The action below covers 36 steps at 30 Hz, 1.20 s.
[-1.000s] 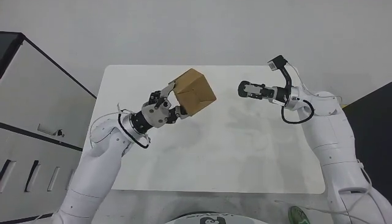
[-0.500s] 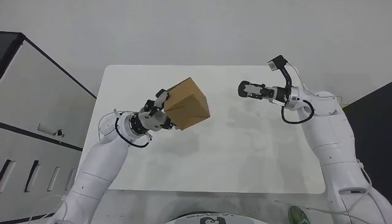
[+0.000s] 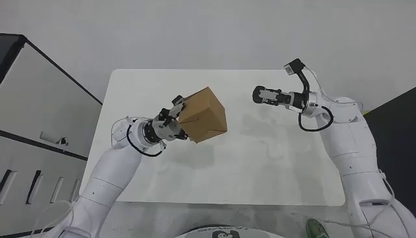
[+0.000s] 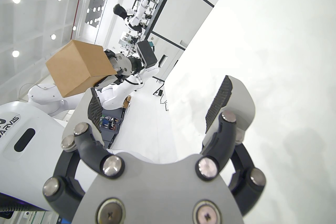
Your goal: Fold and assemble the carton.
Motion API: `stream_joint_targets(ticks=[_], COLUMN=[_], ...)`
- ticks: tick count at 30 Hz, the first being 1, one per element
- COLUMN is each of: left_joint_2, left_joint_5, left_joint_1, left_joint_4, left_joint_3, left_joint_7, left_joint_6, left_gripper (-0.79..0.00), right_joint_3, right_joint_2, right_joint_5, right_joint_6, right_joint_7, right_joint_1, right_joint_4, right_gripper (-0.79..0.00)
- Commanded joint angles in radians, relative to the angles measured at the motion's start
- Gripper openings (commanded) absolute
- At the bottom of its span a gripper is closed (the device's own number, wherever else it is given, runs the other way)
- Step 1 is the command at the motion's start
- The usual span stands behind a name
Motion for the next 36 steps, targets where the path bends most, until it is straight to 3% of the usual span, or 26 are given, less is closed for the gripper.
stream_joint_targets(ticks=[1, 7, 10, 18, 22, 27, 33, 36], left_joint_2=[0.003, 0.001, 0.002, 0.002, 0.003, 0.02, 0.056, 0.061], left_joint_5=[0.13, 0.291, 0.357, 0.367, 0.523, 0.85, 1.205, 1.249], left_joint_1=[-0.019, -0.064, -0.07, -0.061, -0.074, -0.096, -0.123, -0.131], left_joint_4=[0.009, 0.013, -0.022, -0.022, -0.065, -0.137, -0.128, -0.142], left_joint_3=[-0.002, -0.007, -0.017, -0.015, -0.033, -0.016, 0.02, 0.022], left_joint_7=[-0.039, -0.064, 0.006, 0.022, 0.159, 0.345, 0.611, 0.639], left_joint_6=[-0.123, -0.39, -0.468, -0.484, -0.621, -0.808, -1.073, -1.086], left_gripper=[-0.785, -0.785, -0.785, -0.785, -0.785, -0.785, -0.785, -0.785], right_joint_3=[0.0, 0.0, 0.0, 0.0, 0.0, 0.0, 0.0, 0.0], right_joint_2=[0.0, 0.0, 0.0, 0.0, 0.0, 0.0, 0.0, 0.0], right_joint_5=[0.0, 0.0, 0.0, 0.0, 0.0, 0.0, 0.0, 0.0], right_joint_6=[0.0, 0.0, 0.0, 0.0, 0.0, 0.0, 0.0, 0.0], right_joint_7=[0.0, 0.0, 0.0, 0.0, 0.0, 0.0, 0.0, 0.0], right_joint_1=[0.0, 0.0, 0.0, 0.0, 0.0, 0.0, 0.0, 0.0], right_joint_4=[0.0, 0.0, 0.0, 0.0, 0.0, 0.0, 0.0, 0.0], right_gripper=[0.0, 0.0, 0.0, 0.0, 0.0, 0.0, 0.0, 0.0])
